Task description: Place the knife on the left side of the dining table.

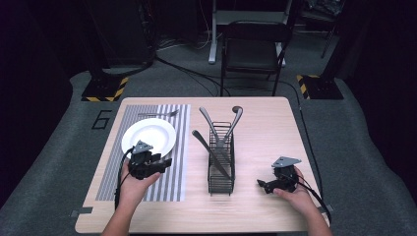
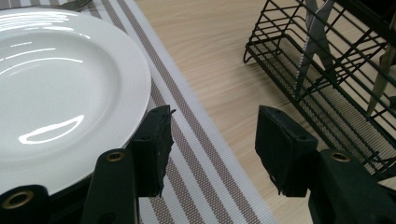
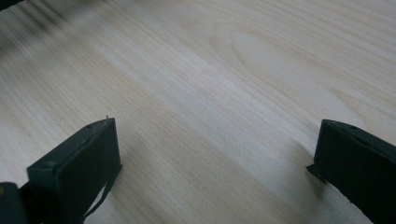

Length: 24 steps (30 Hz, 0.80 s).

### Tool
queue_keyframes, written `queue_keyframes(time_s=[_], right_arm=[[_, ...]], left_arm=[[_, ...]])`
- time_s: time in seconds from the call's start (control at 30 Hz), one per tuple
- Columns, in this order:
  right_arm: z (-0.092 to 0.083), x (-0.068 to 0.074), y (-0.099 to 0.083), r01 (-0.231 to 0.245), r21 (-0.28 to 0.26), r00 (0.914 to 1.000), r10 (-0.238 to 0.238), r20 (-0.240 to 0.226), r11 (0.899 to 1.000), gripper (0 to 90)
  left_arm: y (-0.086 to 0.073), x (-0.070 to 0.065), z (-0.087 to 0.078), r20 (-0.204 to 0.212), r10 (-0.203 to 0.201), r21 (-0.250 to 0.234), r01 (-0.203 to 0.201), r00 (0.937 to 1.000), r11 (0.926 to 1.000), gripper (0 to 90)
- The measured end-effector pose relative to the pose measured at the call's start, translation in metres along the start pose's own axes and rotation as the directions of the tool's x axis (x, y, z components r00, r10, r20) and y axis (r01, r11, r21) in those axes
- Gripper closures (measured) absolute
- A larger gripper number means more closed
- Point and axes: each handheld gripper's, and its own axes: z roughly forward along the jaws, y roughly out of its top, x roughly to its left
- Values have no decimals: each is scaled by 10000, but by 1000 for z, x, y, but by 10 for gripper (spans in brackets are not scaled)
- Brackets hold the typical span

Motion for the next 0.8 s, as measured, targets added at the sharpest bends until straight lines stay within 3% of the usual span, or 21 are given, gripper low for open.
queue_keyframes(time_s=[0.8], right_arm=[[0,0,0,-1,1,10000,1,0,10000,0]], left_arm=[[42,-27,-3,624,304,-238,-290,9976,9993,481]])
